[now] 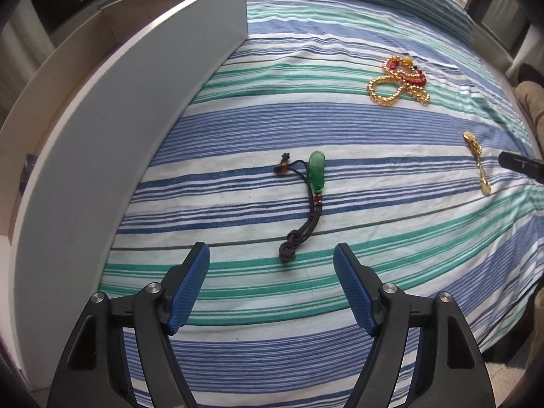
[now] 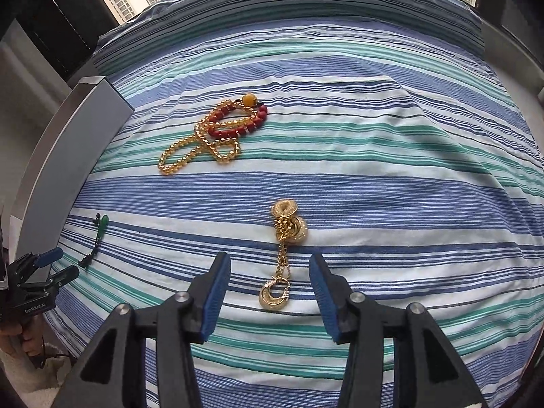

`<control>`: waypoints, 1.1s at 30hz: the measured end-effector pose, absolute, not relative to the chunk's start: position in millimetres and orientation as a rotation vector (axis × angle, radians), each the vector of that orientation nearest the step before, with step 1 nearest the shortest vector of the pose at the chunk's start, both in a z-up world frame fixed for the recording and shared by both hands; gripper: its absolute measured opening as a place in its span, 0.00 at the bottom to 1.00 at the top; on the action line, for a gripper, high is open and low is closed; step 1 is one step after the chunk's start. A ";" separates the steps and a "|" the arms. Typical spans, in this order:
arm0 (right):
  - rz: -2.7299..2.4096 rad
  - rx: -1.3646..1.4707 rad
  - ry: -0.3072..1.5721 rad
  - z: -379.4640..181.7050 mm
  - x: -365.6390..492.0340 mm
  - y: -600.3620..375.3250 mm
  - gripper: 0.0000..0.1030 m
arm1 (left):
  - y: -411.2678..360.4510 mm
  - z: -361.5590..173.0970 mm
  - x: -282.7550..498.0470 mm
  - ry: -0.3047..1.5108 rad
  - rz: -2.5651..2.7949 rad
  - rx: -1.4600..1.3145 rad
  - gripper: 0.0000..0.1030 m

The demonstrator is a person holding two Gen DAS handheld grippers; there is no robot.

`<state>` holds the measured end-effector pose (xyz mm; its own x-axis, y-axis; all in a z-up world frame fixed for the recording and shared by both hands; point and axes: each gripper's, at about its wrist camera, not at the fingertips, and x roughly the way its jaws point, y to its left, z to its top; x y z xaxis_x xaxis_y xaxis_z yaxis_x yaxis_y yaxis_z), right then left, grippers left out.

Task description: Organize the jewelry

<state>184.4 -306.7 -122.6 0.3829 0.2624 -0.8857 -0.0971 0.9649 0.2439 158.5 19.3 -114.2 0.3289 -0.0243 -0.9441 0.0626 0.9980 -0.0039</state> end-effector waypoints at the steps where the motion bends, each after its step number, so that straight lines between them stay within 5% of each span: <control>1: 0.230 0.157 1.158 -122.9 182.7 -305.6 0.47 | 18.4 -114.1 158.6 1.231 -0.056 0.039 0.75; 18: 0.162 0.243 1.190 -125.8 203.6 -335.7 0.47 | 48.3 -112.5 174.4 1.267 -0.105 -0.102 0.75; 28: 0.149 0.350 1.237 -138.2 217.1 -351.5 0.47 | -4.2 -145.5 174.8 1.291 -0.093 0.094 0.76; 30: 0.152 0.328 1.251 -141.7 221.7 -345.4 0.47 | -5.0 -144.4 175.4 1.273 -0.094 0.079 0.69; 32: 0.162 0.304 1.269 -148.8 226.4 -335.7 0.47 | -4.9 -141.4 175.1 1.260 -0.090 0.075 0.51; 33: 0.164 0.290 1.278 -153.1 229.1 -330.0 0.47 | -4.2 -139.9 175.0 1.255 -0.093 0.076 0.30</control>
